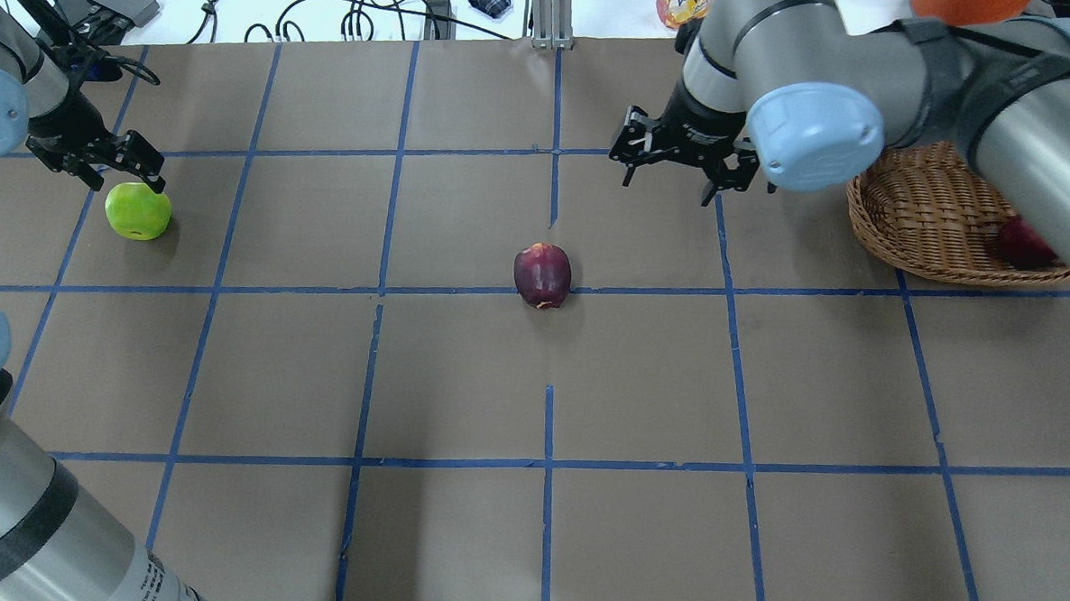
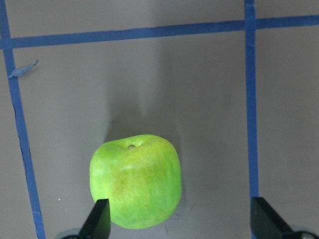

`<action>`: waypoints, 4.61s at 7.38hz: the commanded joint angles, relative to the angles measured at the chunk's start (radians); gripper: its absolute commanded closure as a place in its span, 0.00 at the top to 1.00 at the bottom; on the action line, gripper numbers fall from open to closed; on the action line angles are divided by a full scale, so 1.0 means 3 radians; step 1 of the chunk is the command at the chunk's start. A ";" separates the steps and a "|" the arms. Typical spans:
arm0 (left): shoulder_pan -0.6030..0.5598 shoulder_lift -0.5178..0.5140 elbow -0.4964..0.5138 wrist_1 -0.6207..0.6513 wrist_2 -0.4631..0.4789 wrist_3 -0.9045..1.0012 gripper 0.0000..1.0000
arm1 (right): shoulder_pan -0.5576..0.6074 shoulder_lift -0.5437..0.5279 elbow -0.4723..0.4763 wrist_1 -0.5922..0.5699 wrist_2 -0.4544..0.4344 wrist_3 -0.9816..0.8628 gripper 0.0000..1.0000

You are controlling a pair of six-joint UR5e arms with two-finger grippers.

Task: Put all apples into basket
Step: 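Grasp green apple with left gripper while right gripper grasps red apple, then place green apple at center with left while right drops red apple in basket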

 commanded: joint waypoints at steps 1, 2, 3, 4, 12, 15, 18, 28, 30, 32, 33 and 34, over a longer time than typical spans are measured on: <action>0.0102 -0.0128 -0.0023 0.0013 -0.0016 0.0189 1.00 | 0.0376 0.0306 0.0022 -0.0510 -0.0023 0.0083 1.00; 0.0108 -0.0199 -0.0018 0.0019 -0.0036 0.0200 1.00 | 0.0503 0.0429 0.0027 -0.0569 -0.0028 0.0068 1.00; 0.0108 -0.0240 -0.0012 0.0024 -0.0032 0.0216 1.00 | 0.0571 0.0532 0.0002 -0.0620 -0.0023 0.0068 1.00; 0.0108 -0.0261 -0.0012 0.0024 -0.0006 0.0216 1.00 | 0.0576 0.0588 0.0017 -0.0752 -0.0023 0.0052 1.00; -0.0417 0.0264 -0.0063 -0.0912 -0.0496 -0.0695 0.00 | 0.0668 0.0885 0.0052 -0.0763 -0.0033 -0.0035 1.00; -0.0817 0.0510 -0.0405 -0.0856 -0.0557 -0.1065 0.00 | 0.0633 0.0769 0.0042 -0.0611 -0.0038 -0.0040 0.00; -0.1506 0.0506 -0.0508 -0.0494 -0.0604 -0.1887 0.00 | 0.0114 -0.0017 0.0052 0.0471 -0.0766 -0.0379 0.00; -0.2598 0.0239 -0.0544 0.0424 -0.0451 -0.2965 1.00 | -0.1965 0.0628 0.0006 -0.0699 -0.0938 -0.2463 0.00; -0.2185 0.0632 -0.0051 -0.0460 -0.0147 -0.2473 1.00 | -0.2001 0.0645 0.0012 -0.0707 -0.0938 -0.2489 0.99; -0.1892 0.0898 0.0370 -0.1801 0.0137 -0.2065 1.00 | -0.2011 0.0488 0.0037 -0.0595 -0.0917 -0.2489 1.00; -0.1816 0.1021 0.0371 -0.1857 0.0127 -0.2065 1.00 | -0.1970 0.0320 -0.0013 -0.0220 -0.0877 -0.2454 1.00; -0.1780 0.1128 0.0361 -0.1898 0.0132 -0.2090 1.00 | -0.1828 0.0075 0.0001 -0.0039 -0.0816 -0.2433 1.00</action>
